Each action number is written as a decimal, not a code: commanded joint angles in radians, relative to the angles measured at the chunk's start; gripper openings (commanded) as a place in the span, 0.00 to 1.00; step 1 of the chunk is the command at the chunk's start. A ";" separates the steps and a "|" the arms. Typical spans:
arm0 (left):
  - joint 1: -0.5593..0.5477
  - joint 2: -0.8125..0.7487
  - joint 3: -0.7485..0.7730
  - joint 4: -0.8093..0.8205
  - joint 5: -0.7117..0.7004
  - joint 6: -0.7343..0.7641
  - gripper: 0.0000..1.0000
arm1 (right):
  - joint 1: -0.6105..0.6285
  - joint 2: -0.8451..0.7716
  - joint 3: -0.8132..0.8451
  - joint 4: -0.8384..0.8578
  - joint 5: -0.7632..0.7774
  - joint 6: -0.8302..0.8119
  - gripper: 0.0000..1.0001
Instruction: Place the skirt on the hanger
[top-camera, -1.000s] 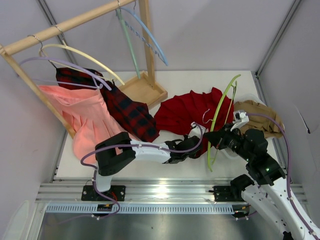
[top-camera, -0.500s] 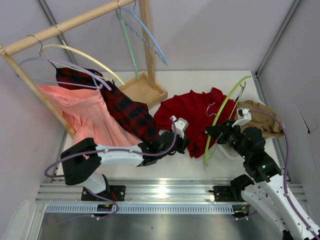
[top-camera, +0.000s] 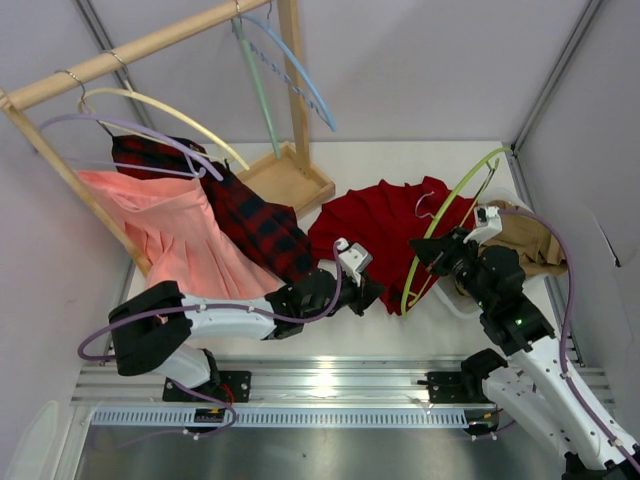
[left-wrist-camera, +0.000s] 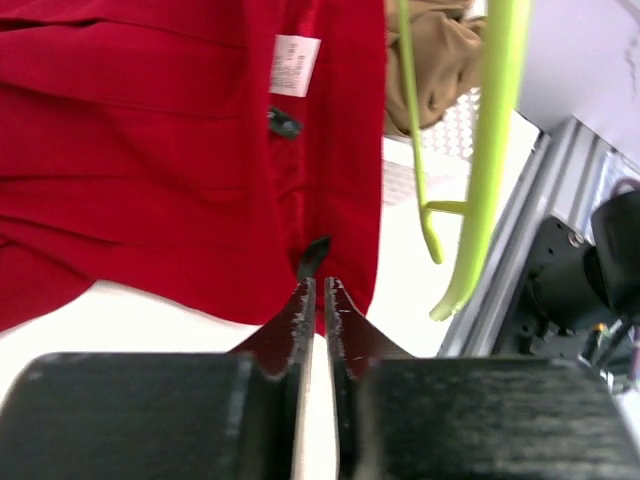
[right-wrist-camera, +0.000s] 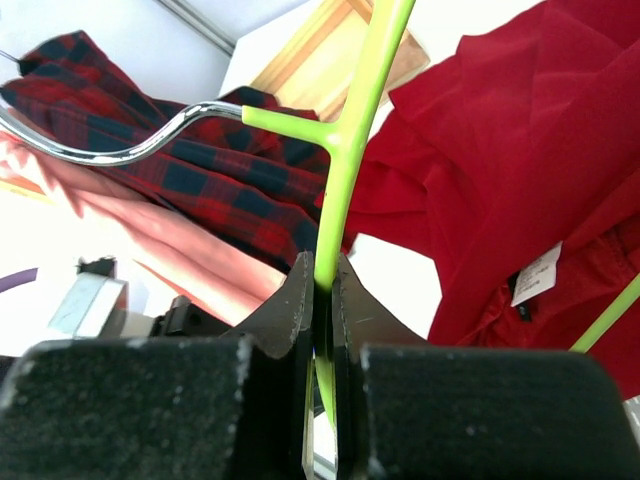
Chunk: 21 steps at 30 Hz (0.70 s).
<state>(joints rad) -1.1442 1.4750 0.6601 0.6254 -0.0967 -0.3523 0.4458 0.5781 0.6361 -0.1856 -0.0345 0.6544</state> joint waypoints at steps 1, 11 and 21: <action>-0.005 -0.004 0.042 0.048 0.084 0.036 0.15 | -0.009 -0.015 0.053 0.023 -0.016 -0.047 0.00; -0.020 0.166 0.142 0.106 0.282 0.019 0.40 | -0.013 -0.138 0.057 -0.170 -0.018 -0.104 0.00; -0.025 0.312 0.280 0.044 0.269 0.004 0.51 | -0.016 -0.153 0.056 -0.193 -0.039 -0.110 0.00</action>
<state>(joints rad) -1.1648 1.7664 0.8833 0.6422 0.1696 -0.3397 0.4343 0.4408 0.6426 -0.4194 -0.0647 0.5793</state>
